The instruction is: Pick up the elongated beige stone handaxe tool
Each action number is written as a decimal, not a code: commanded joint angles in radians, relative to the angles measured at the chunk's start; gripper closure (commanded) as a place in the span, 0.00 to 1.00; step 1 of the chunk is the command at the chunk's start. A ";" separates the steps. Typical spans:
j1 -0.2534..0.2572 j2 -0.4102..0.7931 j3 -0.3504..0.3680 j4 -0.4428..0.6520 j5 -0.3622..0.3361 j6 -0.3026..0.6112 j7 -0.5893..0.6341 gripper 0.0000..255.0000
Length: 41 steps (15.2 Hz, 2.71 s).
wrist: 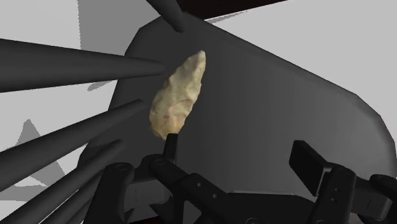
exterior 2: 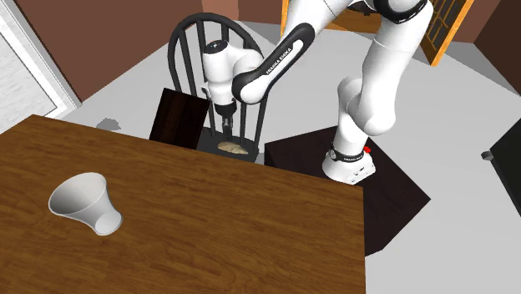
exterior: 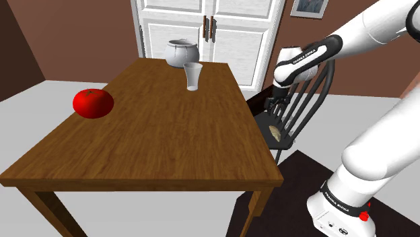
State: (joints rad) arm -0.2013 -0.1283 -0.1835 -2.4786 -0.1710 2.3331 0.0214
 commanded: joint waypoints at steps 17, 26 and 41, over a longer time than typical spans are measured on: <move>-0.093 0.506 -0.046 0.183 0.056 0.292 -0.066 0.00; -0.102 0.522 -0.046 0.176 0.059 0.317 -0.074 1.00; -0.080 0.388 -0.060 0.178 0.036 0.181 -0.065 1.00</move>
State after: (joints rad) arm -0.2830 0.2722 -0.2417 -2.3021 -0.1325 2.5298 -0.0442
